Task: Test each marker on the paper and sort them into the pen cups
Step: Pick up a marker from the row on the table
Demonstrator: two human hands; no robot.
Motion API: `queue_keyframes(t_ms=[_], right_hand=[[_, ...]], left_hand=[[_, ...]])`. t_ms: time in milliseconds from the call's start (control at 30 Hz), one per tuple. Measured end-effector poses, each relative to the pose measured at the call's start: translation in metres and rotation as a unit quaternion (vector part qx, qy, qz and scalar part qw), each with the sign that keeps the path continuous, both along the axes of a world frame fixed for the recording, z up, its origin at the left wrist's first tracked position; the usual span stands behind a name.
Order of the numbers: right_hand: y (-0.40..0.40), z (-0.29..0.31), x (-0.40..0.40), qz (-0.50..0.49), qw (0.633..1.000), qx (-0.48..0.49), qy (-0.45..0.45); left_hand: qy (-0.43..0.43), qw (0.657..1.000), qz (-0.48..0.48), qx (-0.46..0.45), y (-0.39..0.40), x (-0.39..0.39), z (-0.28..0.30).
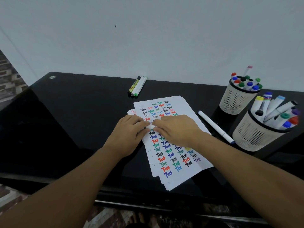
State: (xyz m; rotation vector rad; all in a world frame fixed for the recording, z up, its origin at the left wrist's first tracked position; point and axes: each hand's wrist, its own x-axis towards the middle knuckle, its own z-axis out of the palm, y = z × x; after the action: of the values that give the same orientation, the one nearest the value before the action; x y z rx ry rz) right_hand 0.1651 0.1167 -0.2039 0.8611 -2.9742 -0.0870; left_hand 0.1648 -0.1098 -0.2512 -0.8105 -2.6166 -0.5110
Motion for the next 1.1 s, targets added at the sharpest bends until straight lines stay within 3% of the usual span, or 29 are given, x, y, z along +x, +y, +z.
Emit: queue_keyframes(t_ms=[333, 567, 633, 800, 933, 1100], right_hand=[[0.006, -0.002, 0.003, -0.019, 1.000, -0.009, 0.018], [0.036, 0.012, 0.019, -0.114, 0.969, -0.200, -0.085], [0.046, 0.015, 0.028, -0.144, 0.942, -0.283, -0.107], [0.065, 0.014, 0.058, -0.225, 0.812, -0.511, -0.166], [0.076, 0.006, 0.081, -0.216, 0.774, -0.573, -0.162], [0.077, -0.004, 0.099, -0.213, 0.719, -0.651, -0.120]], left_hand=[[-0.013, 1.000, 0.005, 0.003, -0.001, -0.001, 0.001], [-0.048, 0.999, 0.027, 0.000, 0.000, 0.000, 0.004], [-0.059, 0.998, 0.026, 0.005, 0.001, 0.002, 0.006], [-0.099, 0.994, 0.036, -0.033, 0.005, 0.005, 0.012], [-0.197, 0.975, 0.049, -0.091, 0.019, 0.012, 0.032], [-0.207, 0.965, 0.008, -0.159, 0.054, 0.043, 0.039]])
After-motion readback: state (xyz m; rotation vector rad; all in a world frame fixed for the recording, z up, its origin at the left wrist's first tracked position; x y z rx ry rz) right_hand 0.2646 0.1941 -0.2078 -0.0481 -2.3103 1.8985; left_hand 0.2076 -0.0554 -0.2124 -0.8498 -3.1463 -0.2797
